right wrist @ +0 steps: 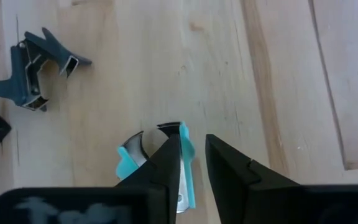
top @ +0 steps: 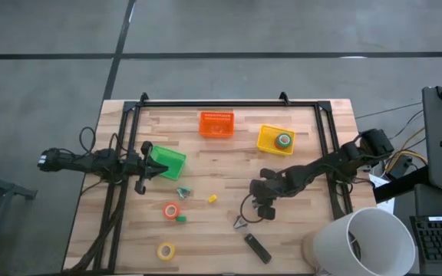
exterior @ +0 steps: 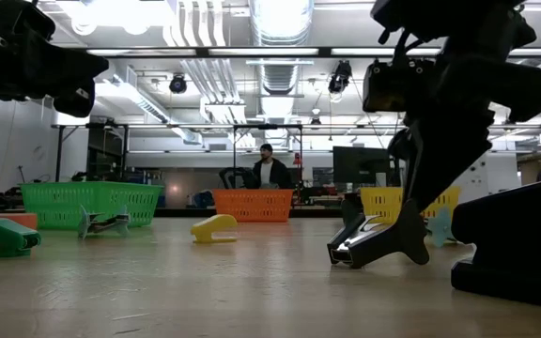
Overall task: Pick and place Stapler, Stapler remover, tape
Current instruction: Put the right light blue staple remover into the orange basket
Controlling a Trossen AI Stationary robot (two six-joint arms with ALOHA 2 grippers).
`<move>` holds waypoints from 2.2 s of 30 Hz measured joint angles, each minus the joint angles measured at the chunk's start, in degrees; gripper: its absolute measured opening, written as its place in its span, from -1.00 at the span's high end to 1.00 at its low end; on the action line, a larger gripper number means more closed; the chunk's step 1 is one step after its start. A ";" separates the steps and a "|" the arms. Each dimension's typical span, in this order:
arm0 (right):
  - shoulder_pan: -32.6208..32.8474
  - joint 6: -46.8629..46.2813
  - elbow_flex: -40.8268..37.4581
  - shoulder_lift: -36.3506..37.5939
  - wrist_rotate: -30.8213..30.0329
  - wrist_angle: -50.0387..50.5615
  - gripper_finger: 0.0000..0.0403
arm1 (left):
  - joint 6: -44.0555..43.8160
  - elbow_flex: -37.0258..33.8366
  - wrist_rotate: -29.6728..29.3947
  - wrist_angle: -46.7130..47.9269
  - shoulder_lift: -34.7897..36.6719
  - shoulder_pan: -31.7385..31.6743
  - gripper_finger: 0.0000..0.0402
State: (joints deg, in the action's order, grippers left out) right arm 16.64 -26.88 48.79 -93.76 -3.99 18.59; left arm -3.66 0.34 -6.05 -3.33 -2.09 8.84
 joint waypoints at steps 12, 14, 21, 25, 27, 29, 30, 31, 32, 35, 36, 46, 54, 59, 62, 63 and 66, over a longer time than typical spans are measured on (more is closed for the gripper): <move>-0.02 -0.15 -0.08 -0.04 1.02 -0.03 0.91 | 0.01 0.00 0.00 0.00 0.00 0.00 0.86; -0.02 -0.15 -0.08 -0.04 1.04 -0.12 0.95 | 0.02 0.00 0.00 0.00 0.00 0.00 0.86; -0.05 0.14 0.06 0.06 -0.29 -0.81 0.96 | 0.00 0.00 -0.01 0.00 0.01 -0.02 0.87; -0.71 3.04 2.22 0.31 -2.84 -1.06 0.96 | 0.02 0.00 -0.01 0.00 0.00 -0.02 0.86; -1.31 5.77 3.79 0.40 -4.97 -1.03 0.96 | 0.00 0.00 -0.01 -0.01 0.01 0.00 0.87; -2.24 8.77 5.56 0.40 -7.57 -1.12 0.96 | 0.02 0.00 -0.01 -0.02 0.01 -0.01 0.88; -2.81 10.13 6.46 0.40 -8.99 -1.04 0.96 | -0.01 0.00 -0.02 -0.02 0.02 0.00 0.88; -3.37 11.67 7.41 0.40 -10.33 -1.06 0.96 | 0.01 0.00 -0.01 0.00 0.01 -0.01 0.88; -3.99 13.14 8.31 0.40 -11.83 -1.15 0.96 | 0.02 0.00 -0.02 -0.02 0.00 -0.02 0.88; -5.90 17.50 10.81 0.42 -16.99 -1.45 0.96 | 0.02 0.00 0.00 0.00 0.00 0.00 0.88; -6.67 18.76 11.54 0.42 -18.72 -1.68 0.96 | 0.01 0.00 0.00 -0.02 0.00 -0.01 0.87; -16.90 29.05 13.43 0.09 -23.05 -14.36 0.96 | -0.01 0.00 -0.02 0.00 0.01 -0.01 0.87; -26.09 29.64 13.71 -3.39 -22.76 -23.36 0.96 | 0.02 0.00 -0.02 -0.02 0.02 -0.02 0.88; -29.94 28.78 13.85 -7.40 -22.52 -26.60 0.96 | 0.02 0.00 0.00 -0.02 0.01 -0.01 0.87; -31.47 28.85 15.26 -10.17 -22.52 -26.73 0.96 | -0.01 0.00 0.00 -0.02 0.02 0.00 0.88; -31.78 28.80 15.86 -11.12 -22.53 -26.69 0.96 | 0.02 0.00 0.00 0.00 0.00 -0.02 0.88; -32.31 28.24 17.74 -13.91 -22.44 -26.05 0.96 | 0.00 0.00 0.00 -0.02 0.01 -0.01 0.88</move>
State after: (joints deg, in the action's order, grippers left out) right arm -15.67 1.36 66.52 -107.67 -26.43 -7.46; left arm -3.65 0.34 -6.04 -3.36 -2.08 8.83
